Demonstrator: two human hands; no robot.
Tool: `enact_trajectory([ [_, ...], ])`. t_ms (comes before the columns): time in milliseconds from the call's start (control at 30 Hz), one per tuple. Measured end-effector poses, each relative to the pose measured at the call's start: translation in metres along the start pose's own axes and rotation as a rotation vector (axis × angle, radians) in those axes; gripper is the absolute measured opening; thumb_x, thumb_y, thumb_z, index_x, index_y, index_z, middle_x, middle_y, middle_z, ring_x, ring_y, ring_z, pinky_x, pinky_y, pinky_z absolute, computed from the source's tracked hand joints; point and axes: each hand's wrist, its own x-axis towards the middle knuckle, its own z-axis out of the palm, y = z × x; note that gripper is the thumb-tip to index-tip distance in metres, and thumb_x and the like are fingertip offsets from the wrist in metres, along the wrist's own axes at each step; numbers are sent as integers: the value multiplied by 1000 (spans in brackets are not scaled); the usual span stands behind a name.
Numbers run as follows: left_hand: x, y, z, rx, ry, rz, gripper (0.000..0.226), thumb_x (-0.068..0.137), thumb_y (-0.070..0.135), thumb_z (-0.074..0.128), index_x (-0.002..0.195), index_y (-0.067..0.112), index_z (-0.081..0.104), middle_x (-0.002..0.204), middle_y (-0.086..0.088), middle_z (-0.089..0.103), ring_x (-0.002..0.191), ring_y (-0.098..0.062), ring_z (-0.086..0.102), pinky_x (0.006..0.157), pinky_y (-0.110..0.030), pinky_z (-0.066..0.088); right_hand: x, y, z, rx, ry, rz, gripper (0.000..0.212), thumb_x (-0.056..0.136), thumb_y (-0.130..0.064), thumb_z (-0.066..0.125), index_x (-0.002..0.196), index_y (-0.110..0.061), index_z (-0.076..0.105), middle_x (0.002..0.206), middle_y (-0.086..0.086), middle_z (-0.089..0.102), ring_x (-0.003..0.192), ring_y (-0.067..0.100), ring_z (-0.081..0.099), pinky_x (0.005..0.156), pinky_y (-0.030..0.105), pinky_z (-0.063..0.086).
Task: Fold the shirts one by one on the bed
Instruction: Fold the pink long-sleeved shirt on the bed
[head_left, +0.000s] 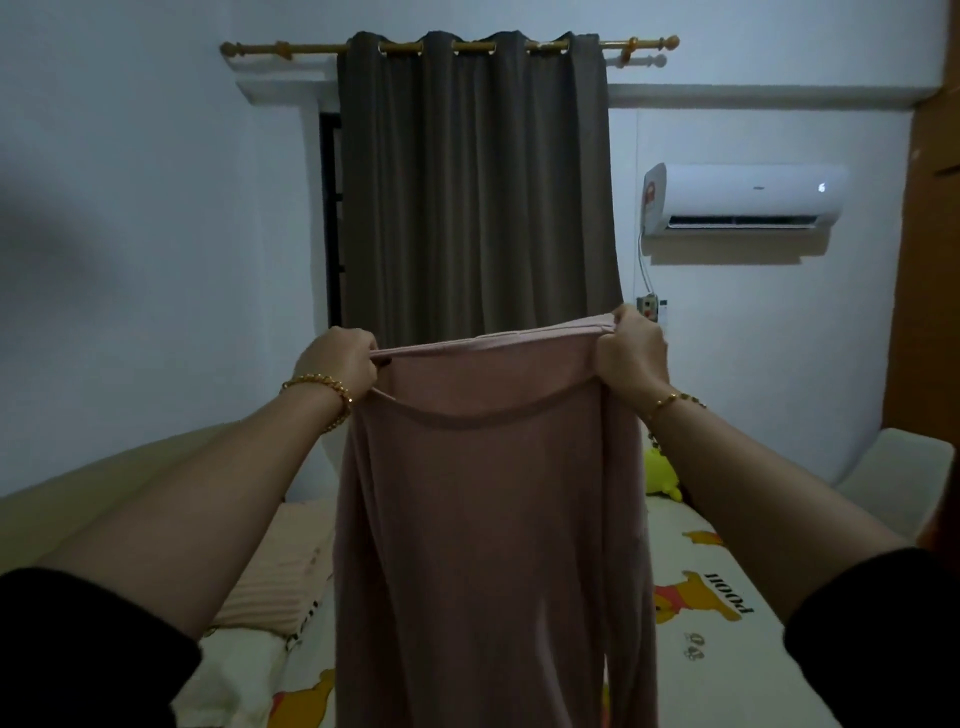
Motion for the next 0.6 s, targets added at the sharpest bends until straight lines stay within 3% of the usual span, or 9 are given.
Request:
enact_trajectory([
  [100, 10, 21, 21, -358, -93, -302, 23, 90, 9, 41, 85, 1, 62, 83, -15, 60, 78, -30, 59, 70, -33, 51, 20, 17, 4, 65, -150, -58, 24, 86, 2, 34, 91, -8, 55, 85, 6, 53, 82, 21, 50, 62, 28, 35],
  [200, 20, 36, 40, -584, -177, -445, 31, 93, 22, 39, 102, 0, 60, 96, -17, 59, 94, -34, 60, 83, -36, 51, 36, 36, 7, 37, -406, -88, 21, 92, -6, 37, 95, -13, 56, 90, 4, 54, 87, 19, 49, 58, 24, 33],
  [267, 27, 41, 47, -565, -175, -387, 25, 94, 23, 41, 92, 5, 59, 95, -14, 56, 92, -30, 55, 78, -31, 42, 51, 53, 6, -39, -522, -121, 14, 93, -20, 48, 100, -15, 59, 92, 2, 57, 93, 21, 55, 65, 27, 40],
  [333, 37, 44, 49, -518, -180, -283, 20, 93, 22, 48, 80, 8, 56, 91, -11, 56, 88, -26, 51, 71, -29, 38, 67, 67, -1, -28, -656, -126, 26, 86, -35, 64, 105, -18, 60, 97, 0, 60, 94, 18, 58, 76, 29, 48],
  [400, 42, 43, 47, -480, -243, -191, 16, 90, 25, 59, 88, 9, 55, 93, -9, 55, 90, -23, 51, 69, -29, 40, 79, 76, -7, -57, -817, -122, 43, 75, -38, 77, 111, -25, 58, 105, -3, 59, 96, 14, 58, 81, 29, 52],
  [467, 46, 41, 48, -415, -308, -105, 34, 81, 32, 71, 101, 12, 51, 99, -5, 54, 94, -21, 51, 75, -30, 41, 88, 84, -8, -217, -910, -202, 58, 67, -30, 84, 117, -32, 53, 113, -3, 56, 102, 16, 56, 87, 36, 53],
  [533, 52, 38, 48, -292, -327, -10, 53, 69, 39, 80, 105, 16, 49, 100, -1, 54, 94, -20, 52, 75, -30, 41, 93, 91, -3, -341, -879, -271, 61, 68, -20, 82, 119, -34, 52, 115, -2, 54, 105, 19, 53, 89, 41, 52],
  [600, 58, 33, 50, -125, -337, 90, 63, 60, 39, 86, 105, 17, 48, 99, 0, 54, 91, -19, 52, 73, -30, 42, 97, 93, 1, -350, -723, -301, 48, 77, -5, 68, 117, -26, 54, 108, 2, 55, 103, 23, 53, 82, 36, 50],
])
